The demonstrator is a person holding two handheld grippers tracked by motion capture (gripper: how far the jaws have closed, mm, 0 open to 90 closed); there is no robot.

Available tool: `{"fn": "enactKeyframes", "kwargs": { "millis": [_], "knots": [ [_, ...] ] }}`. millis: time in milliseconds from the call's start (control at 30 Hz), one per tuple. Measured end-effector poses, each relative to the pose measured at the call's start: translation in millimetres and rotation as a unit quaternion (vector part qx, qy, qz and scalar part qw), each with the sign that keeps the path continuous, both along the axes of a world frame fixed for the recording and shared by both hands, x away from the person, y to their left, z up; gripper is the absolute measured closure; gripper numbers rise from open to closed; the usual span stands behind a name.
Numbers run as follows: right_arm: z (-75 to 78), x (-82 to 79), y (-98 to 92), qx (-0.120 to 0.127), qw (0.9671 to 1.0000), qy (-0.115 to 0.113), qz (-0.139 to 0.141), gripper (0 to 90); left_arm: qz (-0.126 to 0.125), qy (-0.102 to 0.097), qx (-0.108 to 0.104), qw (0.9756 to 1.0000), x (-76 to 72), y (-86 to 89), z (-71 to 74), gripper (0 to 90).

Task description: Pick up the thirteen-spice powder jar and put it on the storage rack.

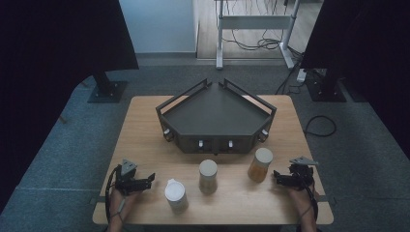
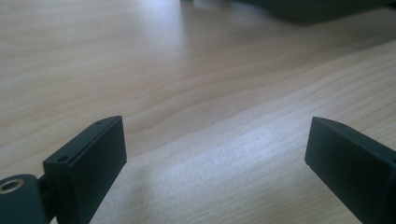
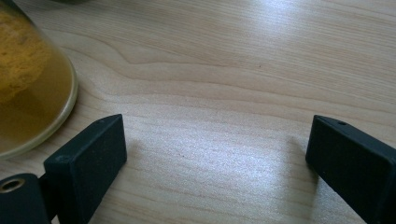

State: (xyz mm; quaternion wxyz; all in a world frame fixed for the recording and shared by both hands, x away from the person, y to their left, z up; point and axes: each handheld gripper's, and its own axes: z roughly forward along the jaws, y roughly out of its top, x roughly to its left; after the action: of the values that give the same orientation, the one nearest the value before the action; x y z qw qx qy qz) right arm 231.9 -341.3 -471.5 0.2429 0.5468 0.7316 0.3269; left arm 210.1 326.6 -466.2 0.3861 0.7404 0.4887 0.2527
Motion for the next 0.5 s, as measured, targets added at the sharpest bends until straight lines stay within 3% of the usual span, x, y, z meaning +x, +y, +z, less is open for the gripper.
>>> {"fn": "enactKeyframes", "kwargs": {
  "millis": [500],
  "knots": [
    [0.0,0.2,-0.3,0.000,1.0000,0.000,0.002,4.3,-0.003,-0.029,-0.024,0.9993,-9.8,4.3,0.5,4.8]
  ]
}}
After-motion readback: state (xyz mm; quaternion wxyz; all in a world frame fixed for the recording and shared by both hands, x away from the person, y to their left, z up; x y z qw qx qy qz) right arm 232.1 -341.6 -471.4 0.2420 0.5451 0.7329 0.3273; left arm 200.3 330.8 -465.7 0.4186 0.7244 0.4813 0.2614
